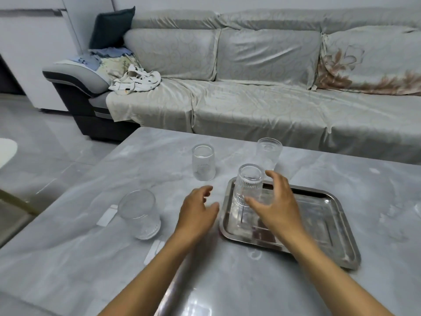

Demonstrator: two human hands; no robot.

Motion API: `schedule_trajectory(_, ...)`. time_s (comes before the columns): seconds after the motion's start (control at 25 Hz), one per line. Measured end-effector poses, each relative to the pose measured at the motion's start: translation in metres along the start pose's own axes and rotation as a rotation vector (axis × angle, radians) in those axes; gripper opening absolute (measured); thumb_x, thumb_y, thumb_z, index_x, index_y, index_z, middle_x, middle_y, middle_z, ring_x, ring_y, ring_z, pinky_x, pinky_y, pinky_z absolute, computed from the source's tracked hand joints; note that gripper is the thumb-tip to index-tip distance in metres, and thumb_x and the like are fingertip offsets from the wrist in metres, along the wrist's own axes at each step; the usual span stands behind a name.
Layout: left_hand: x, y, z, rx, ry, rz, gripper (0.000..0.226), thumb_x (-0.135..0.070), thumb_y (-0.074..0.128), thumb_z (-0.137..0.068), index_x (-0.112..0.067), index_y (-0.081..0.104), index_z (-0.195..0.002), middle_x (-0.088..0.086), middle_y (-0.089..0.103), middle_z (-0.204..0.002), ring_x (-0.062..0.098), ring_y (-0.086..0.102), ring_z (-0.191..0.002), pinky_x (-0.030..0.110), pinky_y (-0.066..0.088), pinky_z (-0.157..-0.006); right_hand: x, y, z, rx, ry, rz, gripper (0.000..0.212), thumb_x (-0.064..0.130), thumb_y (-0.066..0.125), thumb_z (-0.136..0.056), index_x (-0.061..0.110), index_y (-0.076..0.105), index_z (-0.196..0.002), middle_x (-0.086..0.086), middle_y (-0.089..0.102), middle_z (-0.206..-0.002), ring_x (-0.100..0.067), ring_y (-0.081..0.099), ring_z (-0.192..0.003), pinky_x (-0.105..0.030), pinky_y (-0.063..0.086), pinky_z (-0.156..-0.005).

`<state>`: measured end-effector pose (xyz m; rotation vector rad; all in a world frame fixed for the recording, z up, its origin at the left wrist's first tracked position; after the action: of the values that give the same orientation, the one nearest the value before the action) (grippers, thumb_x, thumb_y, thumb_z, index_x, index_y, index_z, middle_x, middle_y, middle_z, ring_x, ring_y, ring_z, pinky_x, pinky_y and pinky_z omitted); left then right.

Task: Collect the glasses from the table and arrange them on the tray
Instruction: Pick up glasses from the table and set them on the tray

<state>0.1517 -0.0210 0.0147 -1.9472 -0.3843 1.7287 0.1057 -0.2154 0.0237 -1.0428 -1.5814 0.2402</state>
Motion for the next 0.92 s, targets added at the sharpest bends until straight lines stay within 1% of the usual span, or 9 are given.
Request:
schedule_trajectory(0.12, -0.009, -0.074, 0.010, -0.319, 0.245, -0.683, 0.044, -0.040, 0.064, -0.076, -0.029, 0.061, -0.118, 0.001, 0.062, -0.128, 0.028, 0.053, -0.118, 0.047, 0.037, -0.097, 0.002, -0.008, 0.051, 0.040, -0.014, -0.009, 0.064, 0.028, 0.079, -0.070, 0.017, 0.050, -0.125, -0.001, 0.049, -0.133, -0.020, 0.047, -0.123, -0.023, 0.032, -0.097)
schedule_trajectory(0.2, 0.011, -0.110, 0.015, -0.160, -0.012, -0.974, 0.066, -0.053, 0.063, -0.071, -0.034, 0.046, -0.132, 0.005, 0.043, -0.145, 0.034, 0.038, -0.130, 0.053, 0.030, -0.102, 0.004, -0.013, 0.071, 0.095, 0.013, 0.001, 0.060, 0.026, 0.078, -0.072, 0.014, 0.052, -0.125, -0.003, 0.049, -0.135, -0.020, 0.045, -0.127, -0.024, 0.032, -0.102)
schedule_trajectory(0.32, 0.038, -0.133, 0.022, 0.109, -0.282, -0.765, 0.083, -0.046, 0.069, -0.073, -0.038, 0.026, -0.144, 0.006, 0.036, -0.146, 0.038, 0.048, -0.122, 0.046, 0.042, -0.096, 0.013, -0.023, 0.083, 0.115, 0.055, -0.042, 0.053, 0.026, 0.075, -0.075, 0.012, 0.055, -0.123, -0.003, 0.050, -0.132, -0.021, 0.048, -0.124, -0.030, 0.038, -0.103)
schedule_trajectory(0.44, 0.024, -0.135, 0.028, 0.026, -0.229, -0.659, 0.080, -0.038, 0.076, -0.068, -0.036, 0.035, -0.136, 0.007, 0.044, -0.131, 0.038, 0.060, -0.101, 0.042, 0.049, -0.082, 0.023, -0.033, 0.094, 0.157, 0.032, 0.048, 0.042, 0.024, 0.070, -0.078, 0.016, 0.057, -0.117, 0.001, 0.050, -0.130, -0.018, 0.052, -0.117, -0.029, 0.042, -0.098)
schedule_trajectory(0.56, -0.012, -0.125, 0.039, -0.160, 0.027, -0.675, 0.074, -0.040, 0.077, -0.060, -0.037, 0.040, -0.125, 0.003, 0.048, -0.121, 0.030, 0.058, -0.075, 0.035, 0.048, -0.065, 0.032, -0.039, 0.103, 0.206, 0.163, -0.110, 0.013, 0.031, 0.073, -0.075, 0.023, 0.066, -0.083, 0.003, 0.068, -0.084, -0.011, 0.062, -0.069, -0.042, 0.055, -0.074)
schedule_trajectory(0.64, -0.046, -0.104, 0.052, -0.187, 0.281, -0.472, 0.074, -0.041, 0.079, -0.056, -0.041, 0.041, -0.119, -0.005, 0.047, -0.118, 0.022, 0.063, -0.078, 0.032, 0.052, -0.063, 0.040, -0.033, 0.104, 0.404, 0.484, -0.574, 0.037, 0.051, 0.075, -0.071, 0.016, 0.067, -0.079, -0.009, 0.071, -0.072, -0.018, 0.062, -0.054, -0.043, 0.058, -0.062)
schedule_trajectory(0.72, -0.078, -0.067, 0.071, -0.080, 0.443, -0.179, 0.074, -0.043, 0.081, -0.053, -0.045, 0.043, -0.116, -0.018, 0.046, -0.115, 0.003, 0.062, -0.086, 0.018, 0.051, -0.067, 0.055, -0.025, 0.104, 0.552, 0.705, -1.119, 0.060, 0.058, 0.070, -0.073, 0.006, 0.065, -0.103, -0.017, 0.073, -0.091, -0.027, 0.069, -0.070, -0.043, 0.059, -0.068)
schedule_trajectory(0.8, -0.098, -0.025, 0.084, 0.013, 0.521, 0.012, 0.073, -0.045, 0.082, -0.054, -0.046, 0.043, -0.115, -0.023, 0.047, -0.114, -0.001, 0.061, -0.095, 0.009, 0.048, -0.071, 0.057, -0.026, 0.094, 0.491, 0.712, -1.476, 0.065, 0.053, 0.071, -0.075, 0.004, 0.065, -0.116, -0.017, 0.070, -0.112, -0.031, 0.069, -0.095, -0.041, 0.058, -0.080)
schedule_trajectory(0.92, -0.096, 0.017, 0.075, 0.163, 0.496, 0.141, 0.076, -0.042, 0.085, -0.058, -0.046, 0.043, -0.121, -0.019, 0.050, -0.121, 0.000, 0.057, -0.110, 0.013, 0.048, -0.086, 0.031, -0.040, 0.076, 0.336, 0.668, -1.549, 0.056, 0.047, 0.073, -0.072, 0.011, 0.070, -0.116, -0.014, 0.070, -0.116, -0.029, 0.067, -0.106, -0.042, 0.054, -0.089)
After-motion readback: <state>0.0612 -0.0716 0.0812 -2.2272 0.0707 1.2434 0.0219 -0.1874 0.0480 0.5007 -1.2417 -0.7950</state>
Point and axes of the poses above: each hand's wrist, its own z-axis away from the middle knuckle, its own y-axis out of the palm, x = y × z, the point moved 3 cm from there along -z, towards the middle knuckle
